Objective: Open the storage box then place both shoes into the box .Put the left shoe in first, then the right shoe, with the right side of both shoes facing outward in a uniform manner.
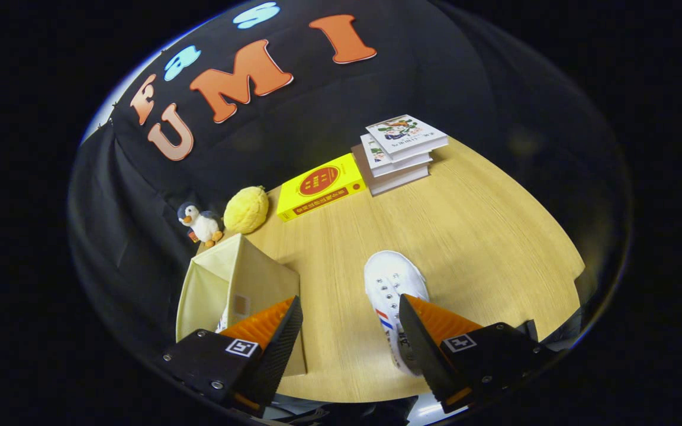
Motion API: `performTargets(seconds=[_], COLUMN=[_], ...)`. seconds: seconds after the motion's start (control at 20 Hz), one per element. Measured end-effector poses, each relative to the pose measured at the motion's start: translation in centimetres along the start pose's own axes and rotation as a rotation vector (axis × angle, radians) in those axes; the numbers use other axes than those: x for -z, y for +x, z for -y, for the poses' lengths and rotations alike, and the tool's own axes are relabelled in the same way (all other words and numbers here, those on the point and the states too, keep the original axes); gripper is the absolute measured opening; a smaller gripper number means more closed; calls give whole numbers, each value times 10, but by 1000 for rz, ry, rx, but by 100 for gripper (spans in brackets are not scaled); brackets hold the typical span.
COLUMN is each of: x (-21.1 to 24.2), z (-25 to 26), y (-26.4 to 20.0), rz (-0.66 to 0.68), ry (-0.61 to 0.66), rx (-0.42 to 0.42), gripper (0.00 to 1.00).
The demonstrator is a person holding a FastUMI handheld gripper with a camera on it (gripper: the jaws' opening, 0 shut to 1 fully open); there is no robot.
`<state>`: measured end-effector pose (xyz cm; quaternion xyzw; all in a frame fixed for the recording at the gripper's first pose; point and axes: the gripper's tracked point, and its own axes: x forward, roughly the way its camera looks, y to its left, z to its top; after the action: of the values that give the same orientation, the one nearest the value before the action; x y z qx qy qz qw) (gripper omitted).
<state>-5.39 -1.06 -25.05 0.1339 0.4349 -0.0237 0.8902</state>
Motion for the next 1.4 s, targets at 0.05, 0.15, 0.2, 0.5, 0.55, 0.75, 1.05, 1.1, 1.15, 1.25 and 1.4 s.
performTargets(seconds=[0.05,0.15,0.2,0.5,0.55,0.75,1.05,1.1,1.15,1.25,1.4], x=[3,10,15,46,51,59,73,70,74,73,64], z=[11,33,41,73,77,84,80,80,81,82,90], y=[3,8,10,31,35,51,75,74,75,73,73], rz=[-12,-38,-52,-142,-156,-201,-250,-241,-253,-250,-184], ry=[4,6,7,-34,-43,-101,-257,-278,-267,-220,-108], rx=[12,42,49,81,85,105,111,104,95,88,74], gripper=[97,91,86,71,71,65,47,44,43,38,16])
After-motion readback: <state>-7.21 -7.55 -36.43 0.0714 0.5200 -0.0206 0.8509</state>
